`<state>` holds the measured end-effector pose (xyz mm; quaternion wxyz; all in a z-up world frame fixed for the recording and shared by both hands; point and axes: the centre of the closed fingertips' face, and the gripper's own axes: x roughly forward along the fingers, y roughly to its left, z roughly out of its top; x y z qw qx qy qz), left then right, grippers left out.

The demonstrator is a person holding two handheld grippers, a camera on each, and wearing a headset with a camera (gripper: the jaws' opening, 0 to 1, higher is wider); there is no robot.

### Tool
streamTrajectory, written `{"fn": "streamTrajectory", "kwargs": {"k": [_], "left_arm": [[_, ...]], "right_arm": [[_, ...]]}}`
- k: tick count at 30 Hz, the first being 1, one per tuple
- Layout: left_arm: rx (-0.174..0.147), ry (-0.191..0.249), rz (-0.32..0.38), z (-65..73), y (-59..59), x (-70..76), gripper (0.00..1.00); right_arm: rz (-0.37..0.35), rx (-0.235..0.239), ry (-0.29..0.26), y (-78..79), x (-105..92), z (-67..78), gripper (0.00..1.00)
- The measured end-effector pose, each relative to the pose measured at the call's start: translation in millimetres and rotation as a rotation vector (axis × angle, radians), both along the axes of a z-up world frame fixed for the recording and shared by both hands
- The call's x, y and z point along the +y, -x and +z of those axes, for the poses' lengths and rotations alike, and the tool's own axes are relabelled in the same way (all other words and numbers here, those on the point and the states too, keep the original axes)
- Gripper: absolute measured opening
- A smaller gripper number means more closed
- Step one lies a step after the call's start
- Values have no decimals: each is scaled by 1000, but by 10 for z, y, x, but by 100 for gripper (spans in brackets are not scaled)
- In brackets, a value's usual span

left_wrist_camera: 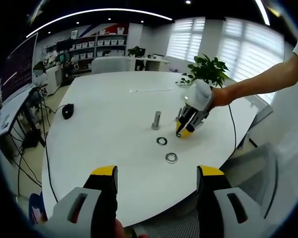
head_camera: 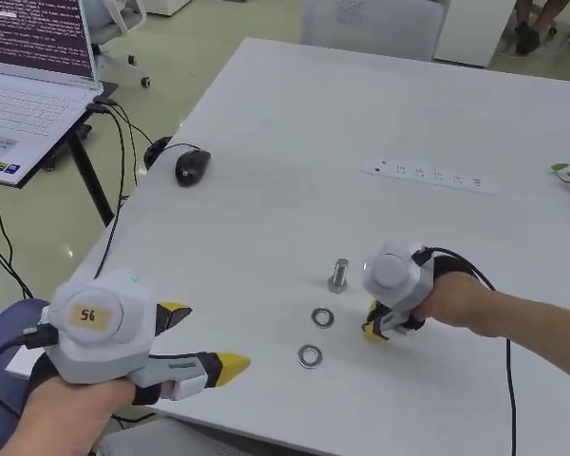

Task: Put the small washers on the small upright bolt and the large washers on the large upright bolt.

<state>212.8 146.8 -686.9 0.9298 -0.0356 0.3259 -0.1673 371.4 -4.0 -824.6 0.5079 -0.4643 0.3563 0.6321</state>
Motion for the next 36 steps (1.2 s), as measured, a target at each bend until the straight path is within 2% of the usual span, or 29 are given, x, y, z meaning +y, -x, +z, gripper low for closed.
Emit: {"fn": "streamTrajectory", "kwargs": {"k": [10,20,24,29,36], "left_arm": [[-7,2,7,20,-1,27,64],[-2,4,10,-10,23,35,64],[-2,5,7,-10,21,24,64],[-10,6,11,14,2,25,64],[-9,6,16,3,21,35,64]], "right_arm": [[-10,10,-1,-10,-11,-7,15],[47,3,13,7,-25,-8,17],[71,-6,22,2,-28,-10,15],[45,-10,22,-4,-33,-8,14],[-51,19,-14,-13,-42,-9,13]]}}
